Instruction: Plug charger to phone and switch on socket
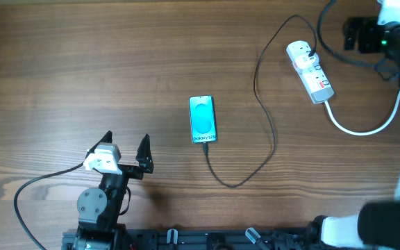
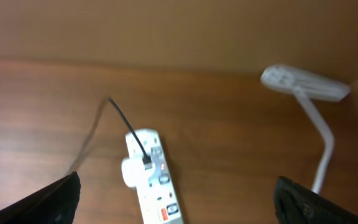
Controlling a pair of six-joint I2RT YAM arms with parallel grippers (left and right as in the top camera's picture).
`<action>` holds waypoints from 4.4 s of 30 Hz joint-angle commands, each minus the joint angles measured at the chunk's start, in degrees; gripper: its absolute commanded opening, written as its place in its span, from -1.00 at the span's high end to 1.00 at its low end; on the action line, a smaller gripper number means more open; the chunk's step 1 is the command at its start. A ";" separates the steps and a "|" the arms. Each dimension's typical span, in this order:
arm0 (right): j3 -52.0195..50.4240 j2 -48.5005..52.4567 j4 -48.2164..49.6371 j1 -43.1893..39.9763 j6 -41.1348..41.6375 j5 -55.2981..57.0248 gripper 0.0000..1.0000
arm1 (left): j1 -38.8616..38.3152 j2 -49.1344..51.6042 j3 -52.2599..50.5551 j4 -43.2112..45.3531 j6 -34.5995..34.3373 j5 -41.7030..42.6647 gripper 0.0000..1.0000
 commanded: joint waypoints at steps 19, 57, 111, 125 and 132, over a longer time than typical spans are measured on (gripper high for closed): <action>-17.11 -23.69 -0.28 0.15 -1.20 4.07 -1.00 | 0.31 -0.46 -0.11 -0.48 1.11 -0.15 -1.00; -85.68 -31.71 54.53 14.67 -5.46 -15.54 -0.99 | 0.31 -0.46 -0.11 -0.48 1.11 -0.15 -1.00; -94.51 -79.91 44.35 16.24 6.47 -16.37 -0.99 | 0.31 -0.46 -0.11 -0.48 1.11 -0.15 -1.00; -94.51 -88.52 44.30 16.50 6.56 -15.98 -1.00 | 0.31 -0.46 -0.11 -0.48 1.11 -0.15 -1.00; -94.51 -88.52 44.46 16.50 6.69 -15.98 -0.99 | 0.31 -0.46 -0.11 -0.46 1.11 -0.15 -1.00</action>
